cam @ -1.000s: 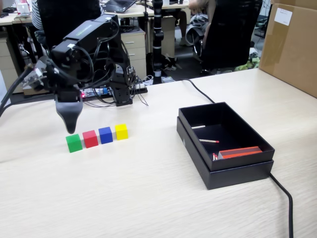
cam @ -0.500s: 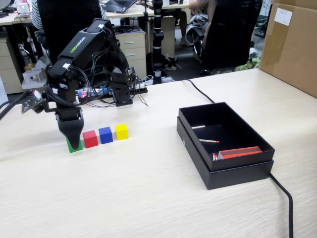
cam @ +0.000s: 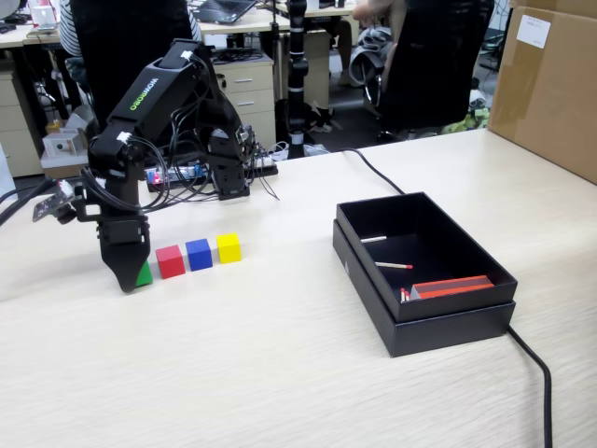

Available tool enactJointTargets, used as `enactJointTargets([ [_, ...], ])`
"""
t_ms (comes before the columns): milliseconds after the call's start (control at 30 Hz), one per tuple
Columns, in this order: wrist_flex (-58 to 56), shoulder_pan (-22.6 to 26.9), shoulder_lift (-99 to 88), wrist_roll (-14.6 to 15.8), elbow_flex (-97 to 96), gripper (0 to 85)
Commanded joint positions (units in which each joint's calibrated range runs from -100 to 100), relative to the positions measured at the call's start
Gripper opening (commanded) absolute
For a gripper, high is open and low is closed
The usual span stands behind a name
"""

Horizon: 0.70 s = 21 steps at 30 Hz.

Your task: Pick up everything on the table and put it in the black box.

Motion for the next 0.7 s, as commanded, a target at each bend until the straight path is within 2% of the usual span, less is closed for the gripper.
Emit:
enactJointTargets([
  [0, 1.37, -0.1, -3.71, 0.39, 2.54, 5.6],
  [133, 0.76, 0.49, -13.01, 0.83, 3.27, 5.6],
  [267, -1.57, 3.81, -23.45, 3.81, 3.72, 5.7],
  [467, -8.13, 12.8, -34.12, 11.23, 4.81, 5.7],
  [533, -9.08, 17.29, -36.65, 14.65, 6.35, 5.7],
  [667, -10.38, 25.54, -37.22, 19.19, 10.7, 5.7],
])
